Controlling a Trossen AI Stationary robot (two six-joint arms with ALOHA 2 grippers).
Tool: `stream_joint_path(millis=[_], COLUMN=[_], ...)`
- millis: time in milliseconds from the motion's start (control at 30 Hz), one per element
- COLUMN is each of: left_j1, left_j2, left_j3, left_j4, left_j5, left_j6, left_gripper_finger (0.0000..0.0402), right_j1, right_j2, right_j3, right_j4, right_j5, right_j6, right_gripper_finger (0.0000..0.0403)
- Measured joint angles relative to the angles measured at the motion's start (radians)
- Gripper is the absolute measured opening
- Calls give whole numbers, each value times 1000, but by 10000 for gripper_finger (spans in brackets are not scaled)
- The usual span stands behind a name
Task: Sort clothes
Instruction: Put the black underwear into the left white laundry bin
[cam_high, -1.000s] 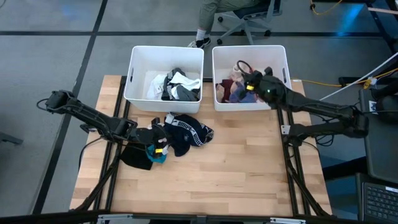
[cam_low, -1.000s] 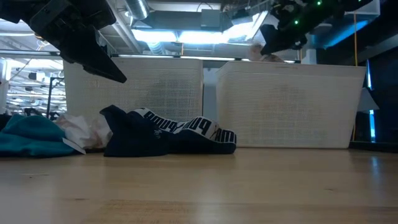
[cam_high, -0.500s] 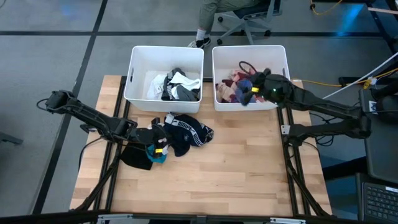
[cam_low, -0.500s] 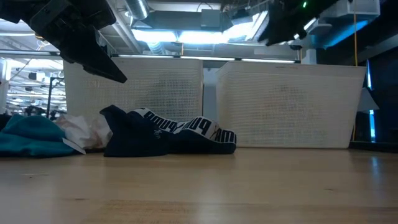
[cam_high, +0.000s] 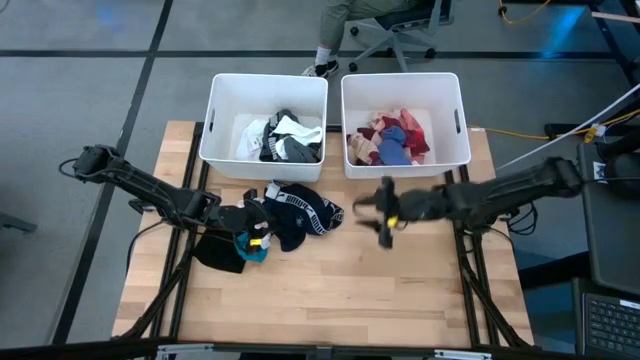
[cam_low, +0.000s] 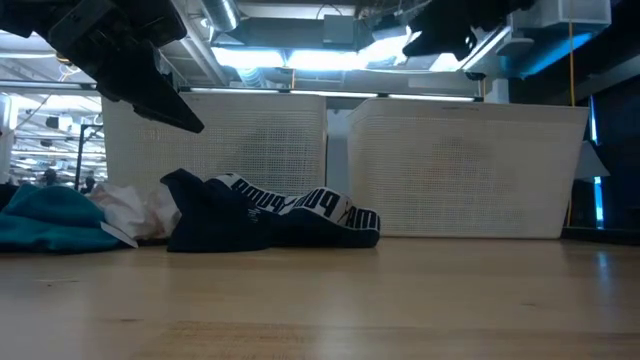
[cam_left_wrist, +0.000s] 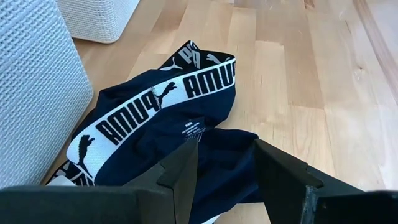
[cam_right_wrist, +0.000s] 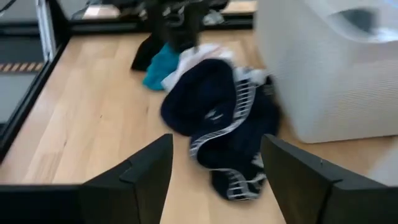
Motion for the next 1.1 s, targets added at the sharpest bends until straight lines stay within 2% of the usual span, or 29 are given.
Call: stream_joint_path(millis=[233, 333, 533, 700, 900, 1100], left_j1=[-5, -19, -58, -107, -152, -165], left_j2=[0, 0, 0, 0, 0, 0], left_j3=[0, 0, 4, 24, 26, -10], left_j4=[-44, -100, -240, -409, -520, -465], left_j5=[8, 28, 151, 174, 179, 190], left_j6=[-29, -61, -157, -246, -390, -420], left_gripper_finger=[143, 143, 143, 143, 143, 143], right_j1=[157, 197, 230, 221, 204, 200], right_j2=[223, 342, 547, 675, 725, 725], right_j3=[-144, -179, -182, -182, -181, -181], right_j4=[347, 457, 664, 827, 864, 877], right_j5=[99, 107, 135, 219, 236, 225], right_j6=[37, 79, 136, 108, 107, 105], right_gripper_finger=[241, 241, 241, 241, 241, 241])
